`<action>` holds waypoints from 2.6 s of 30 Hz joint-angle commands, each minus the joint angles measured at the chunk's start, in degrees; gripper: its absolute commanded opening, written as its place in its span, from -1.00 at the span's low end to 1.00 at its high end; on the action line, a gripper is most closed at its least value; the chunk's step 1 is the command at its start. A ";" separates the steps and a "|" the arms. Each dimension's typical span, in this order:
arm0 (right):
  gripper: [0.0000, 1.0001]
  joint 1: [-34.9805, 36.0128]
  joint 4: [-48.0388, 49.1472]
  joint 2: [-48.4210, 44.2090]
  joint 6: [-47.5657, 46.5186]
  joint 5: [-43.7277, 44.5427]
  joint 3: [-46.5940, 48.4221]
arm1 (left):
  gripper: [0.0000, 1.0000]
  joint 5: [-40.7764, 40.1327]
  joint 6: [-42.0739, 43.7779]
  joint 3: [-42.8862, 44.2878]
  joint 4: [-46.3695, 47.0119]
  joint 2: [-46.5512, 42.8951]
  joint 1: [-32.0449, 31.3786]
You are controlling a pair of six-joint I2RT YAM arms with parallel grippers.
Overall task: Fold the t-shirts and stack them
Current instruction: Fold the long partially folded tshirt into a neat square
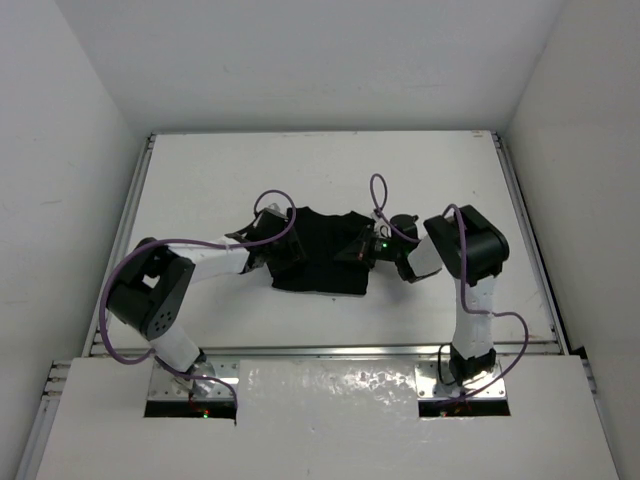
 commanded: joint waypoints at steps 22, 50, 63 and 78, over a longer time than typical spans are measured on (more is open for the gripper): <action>-1.00 -10.39 -28.77 7.29 -8.15 2.30 28.15 | 0.11 -2.18 -0.26 -1.41 -3.12 -2.87 -0.61; 0.98 3.76 -76.31 -54.75 -44.19 33.58 18.39 | 0.19 -11.71 14.16 21.77 -9.47 -7.61 7.04; 0.98 4.20 -102.05 -81.84 -45.42 54.32 19.89 | 0.82 -40.57 9.84 19.17 -39.60 -45.84 5.28; 0.98 4.11 -102.42 -88.97 -45.34 57.41 13.38 | 1.00 -47.62 16.00 3.70 -34.25 -69.67 5.37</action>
